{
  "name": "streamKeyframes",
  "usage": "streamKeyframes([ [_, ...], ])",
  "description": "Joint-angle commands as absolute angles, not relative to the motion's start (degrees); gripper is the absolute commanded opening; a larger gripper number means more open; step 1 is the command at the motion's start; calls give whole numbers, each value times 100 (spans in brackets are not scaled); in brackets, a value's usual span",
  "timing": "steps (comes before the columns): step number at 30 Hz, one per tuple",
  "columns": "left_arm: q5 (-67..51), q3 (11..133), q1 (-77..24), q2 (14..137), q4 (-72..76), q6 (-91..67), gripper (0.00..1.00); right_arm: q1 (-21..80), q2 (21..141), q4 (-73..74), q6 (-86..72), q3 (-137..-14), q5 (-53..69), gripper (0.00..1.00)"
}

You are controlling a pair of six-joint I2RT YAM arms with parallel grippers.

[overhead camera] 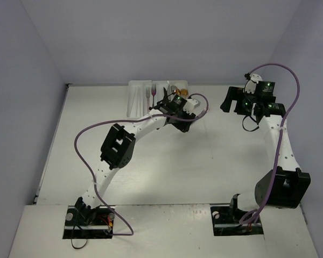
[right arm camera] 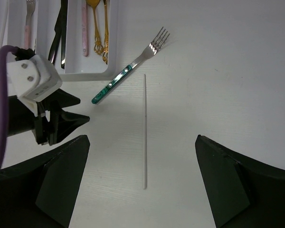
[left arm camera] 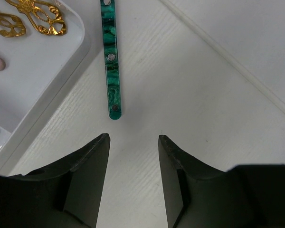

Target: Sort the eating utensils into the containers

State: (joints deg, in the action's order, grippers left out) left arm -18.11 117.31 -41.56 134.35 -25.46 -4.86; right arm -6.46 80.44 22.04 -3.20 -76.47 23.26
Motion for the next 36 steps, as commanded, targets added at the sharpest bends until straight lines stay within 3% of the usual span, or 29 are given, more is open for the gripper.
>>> streamKeyframes([
  [1,-1627,12050,-4114,13350,-2207,-571,42,-694,7804,1899,-386,-7664,2486,91],
  [25,-1958,13054,-4069,14524,-2148,-817,42,-738,7822,1907,-439,-7709,2619,91],
  [29,-1976,13028,-4070,14507,-2268,-827,31,-738,7805,1907,-439,-7717,2620,91],
  [34,-1907,12675,-4096,14247,-2548,-905,3,-738,7796,1907,-457,-7708,2654,91],
  [36,-1894,12394,-4137,13960,-2531,-846,0,-738,7772,1907,-467,-7708,2653,91],
])
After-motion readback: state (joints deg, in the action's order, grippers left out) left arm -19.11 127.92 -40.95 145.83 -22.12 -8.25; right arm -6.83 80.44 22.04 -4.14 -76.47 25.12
